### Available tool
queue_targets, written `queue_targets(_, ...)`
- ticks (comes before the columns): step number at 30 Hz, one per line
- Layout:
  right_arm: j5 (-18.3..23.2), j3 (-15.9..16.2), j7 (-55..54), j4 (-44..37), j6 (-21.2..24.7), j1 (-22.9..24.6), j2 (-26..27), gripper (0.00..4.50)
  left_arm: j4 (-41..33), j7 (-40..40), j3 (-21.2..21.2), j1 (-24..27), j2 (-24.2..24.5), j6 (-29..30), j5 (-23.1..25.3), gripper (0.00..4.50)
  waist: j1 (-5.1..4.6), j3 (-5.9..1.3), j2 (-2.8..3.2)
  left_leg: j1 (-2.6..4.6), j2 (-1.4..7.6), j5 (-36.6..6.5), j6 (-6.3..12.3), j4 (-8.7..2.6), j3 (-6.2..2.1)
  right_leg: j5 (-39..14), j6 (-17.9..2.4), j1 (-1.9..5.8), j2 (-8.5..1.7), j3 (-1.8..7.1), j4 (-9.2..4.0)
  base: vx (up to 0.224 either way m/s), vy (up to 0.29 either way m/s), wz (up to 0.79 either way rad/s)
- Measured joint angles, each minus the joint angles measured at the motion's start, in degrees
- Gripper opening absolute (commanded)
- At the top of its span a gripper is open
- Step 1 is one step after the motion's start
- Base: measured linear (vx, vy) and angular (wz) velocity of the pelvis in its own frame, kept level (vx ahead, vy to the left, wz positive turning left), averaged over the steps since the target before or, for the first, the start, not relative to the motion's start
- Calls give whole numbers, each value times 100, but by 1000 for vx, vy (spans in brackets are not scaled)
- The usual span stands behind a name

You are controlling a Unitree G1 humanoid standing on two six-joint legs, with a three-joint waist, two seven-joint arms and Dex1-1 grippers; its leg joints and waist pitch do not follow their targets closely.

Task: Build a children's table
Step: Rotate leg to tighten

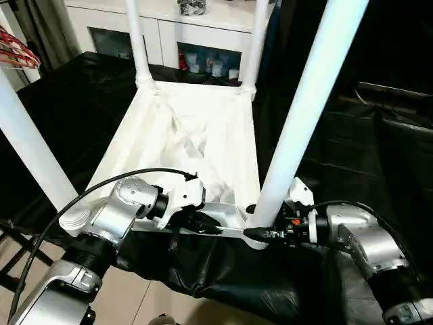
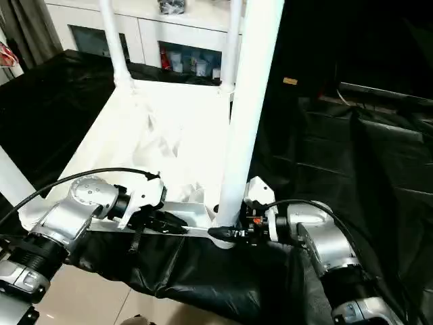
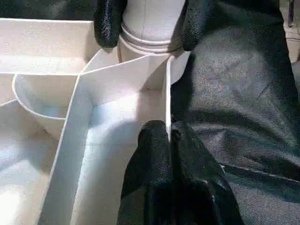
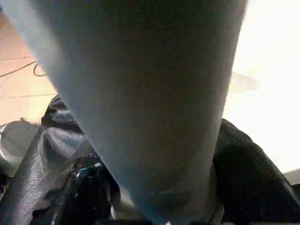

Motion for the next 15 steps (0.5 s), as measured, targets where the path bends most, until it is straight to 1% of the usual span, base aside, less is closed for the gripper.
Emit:
queue_targets(2,-3,-76,-169,5,-28,63,74,249,32,112,14,1,-25,23,6,0,-2,0,0,1,0,1,-1,1,-1,0,0,0,0,0,3,0,0,0)
queue_targets(5,-14,-317,-727,124,-59,98,300,249,123,531,131,0,-166,117,57,0,-33,0,0,6,1,1,-1,14,-1,2,-1,1,0,2,15,0,0,0)
queue_targets(7,-46,-503,-1270,239,-156,106,497,248,150,895,206,0,-306,201,132,0,-89,0,0,10,0,1,-2,17,-3,5,-2,1,0,2,15,0,0,0)
queue_targets(9,-62,-686,-1826,361,-245,105,703,248,177,1258,243,-1,-456,263,186,0,-189,0,0,8,0,1,-2,16,-3,-3,17,1,0,2,15,0,0,0)
queue_targets(12,-164,-955,-2708,468,-345,99,1055,248,213,1839,292,-29,-733,378,357,0,-252,-8,15,7,-1,1,-2,15,-5,-5,21,2,0,2,17,0,0,0)
queue_targets(15,-267,-1093,-3487,563,-481,71,1341,248,223,2283,299,-50,-931,463,490,0,-295,-13,30,5,-2,2,-2,10,-5,-5,19,1,0,3,15,0,0,0)
